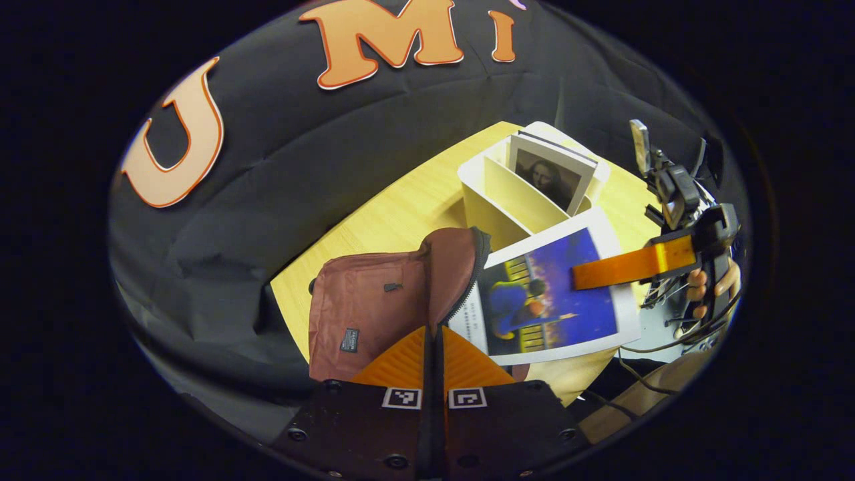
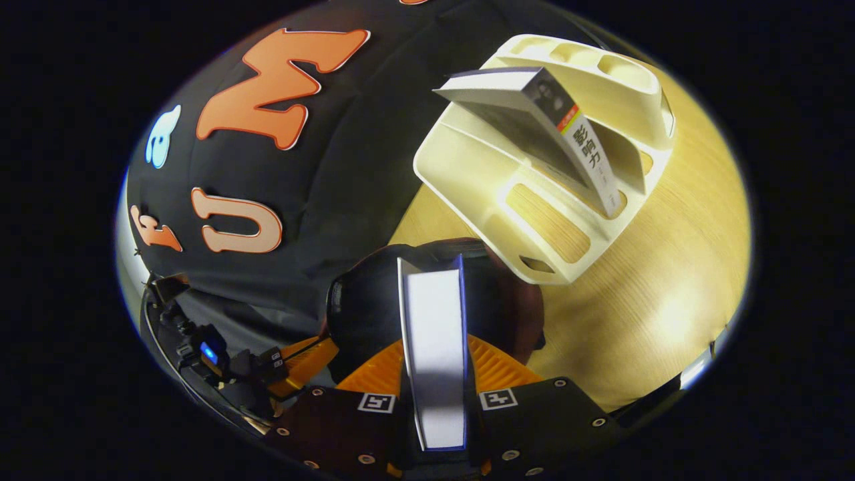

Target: Open the schoolbag, grab two books from the bookshelf and put them into the schoolbag.

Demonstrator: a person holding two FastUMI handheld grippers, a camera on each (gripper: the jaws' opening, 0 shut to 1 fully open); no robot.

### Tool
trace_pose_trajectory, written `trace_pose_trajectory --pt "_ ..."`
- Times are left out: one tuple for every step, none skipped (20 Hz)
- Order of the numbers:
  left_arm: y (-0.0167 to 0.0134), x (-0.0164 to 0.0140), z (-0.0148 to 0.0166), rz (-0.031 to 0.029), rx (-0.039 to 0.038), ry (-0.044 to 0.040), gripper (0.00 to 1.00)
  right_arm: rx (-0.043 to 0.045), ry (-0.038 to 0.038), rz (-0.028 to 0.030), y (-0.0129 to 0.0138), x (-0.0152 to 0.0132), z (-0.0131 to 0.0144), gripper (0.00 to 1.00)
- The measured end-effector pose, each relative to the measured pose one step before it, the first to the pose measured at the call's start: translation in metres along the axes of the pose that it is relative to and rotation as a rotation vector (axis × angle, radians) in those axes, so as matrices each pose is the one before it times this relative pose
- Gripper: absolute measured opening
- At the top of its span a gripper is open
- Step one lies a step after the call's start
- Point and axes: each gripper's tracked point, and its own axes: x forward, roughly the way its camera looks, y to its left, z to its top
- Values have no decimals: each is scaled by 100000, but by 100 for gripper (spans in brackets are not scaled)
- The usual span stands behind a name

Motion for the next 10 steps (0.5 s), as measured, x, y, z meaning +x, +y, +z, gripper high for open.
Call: trace_pose_trajectory --pt "-79 -359 123 66 89 -199 1 121 -213 355 611 766 -174 31" --pt "-23 -1 -153 -19 -260 -144 1 221 -130 873 681 879 -136 31" --pt "12 -122 19 -2 -464 -651 1 272 -365 -731 426 764 -218 31" --pt "159 -27 148 311 -295 -470 1 -490 -64 -1115 204 823 -261 31" --pt "53 69 98 211 2 -332 1 -145 -123 -1228 87 708 -466 31" --pt "-55 -56 -126 -141 -17 -126 1 167 65 -1303 212 798 -531 31" --pt "-176 -17 35 -458 21 -133 1 260 -8 -1398 257 782 -344 31" --pt "-116 1 -119 -413 440 -206 1 77 189 -2360 -24 789 -435 31" --pt "-227 -41 3 -586 417 -222 1 -429 1214 -3586 9 587 -748 31" --pt "-339 -30 -36 -426 684 -164 1 -522 122 -2260 136 591 -490 31"
